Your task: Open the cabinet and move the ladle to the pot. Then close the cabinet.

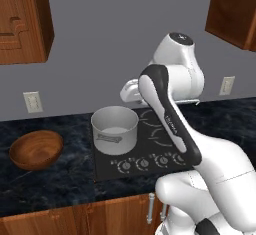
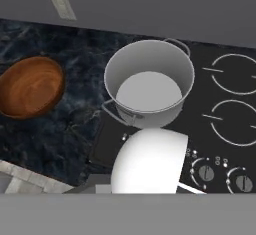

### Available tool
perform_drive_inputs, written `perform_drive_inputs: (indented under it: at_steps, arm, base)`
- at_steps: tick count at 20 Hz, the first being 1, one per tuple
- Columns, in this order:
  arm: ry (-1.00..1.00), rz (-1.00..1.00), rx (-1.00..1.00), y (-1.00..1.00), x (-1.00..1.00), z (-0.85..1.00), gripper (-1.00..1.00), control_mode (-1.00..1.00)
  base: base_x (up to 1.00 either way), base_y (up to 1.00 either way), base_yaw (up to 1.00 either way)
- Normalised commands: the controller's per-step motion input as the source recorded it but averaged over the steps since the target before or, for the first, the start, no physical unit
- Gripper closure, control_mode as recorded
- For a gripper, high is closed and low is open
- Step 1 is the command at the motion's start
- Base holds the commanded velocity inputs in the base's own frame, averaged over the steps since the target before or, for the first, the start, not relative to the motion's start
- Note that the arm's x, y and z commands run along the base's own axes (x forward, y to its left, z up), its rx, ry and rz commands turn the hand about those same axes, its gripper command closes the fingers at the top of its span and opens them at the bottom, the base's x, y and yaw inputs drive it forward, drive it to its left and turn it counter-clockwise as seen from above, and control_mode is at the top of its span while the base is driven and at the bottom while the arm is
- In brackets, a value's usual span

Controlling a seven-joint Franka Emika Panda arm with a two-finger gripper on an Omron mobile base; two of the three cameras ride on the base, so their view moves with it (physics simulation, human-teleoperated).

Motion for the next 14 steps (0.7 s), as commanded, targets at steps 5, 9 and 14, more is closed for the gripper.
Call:
perform_drive_inputs:
  at_steps: [5,9,14]
  arm:
    - [0.02,0.0,-0.06,0.0,0.99,-0.63,1.0,-1.0]
    - [0.05,0.0,-0.07,0.16,0.88,-0.75,1.0,-1.0]
    - [0.01,0.0,-0.04,0.21,0.69,-0.67,1.0,-1.0]
  base:
    - [0.0,0.0,0.0]
    - [0.0,0.0,0.0]
    - [0.0,0.0,0.0]
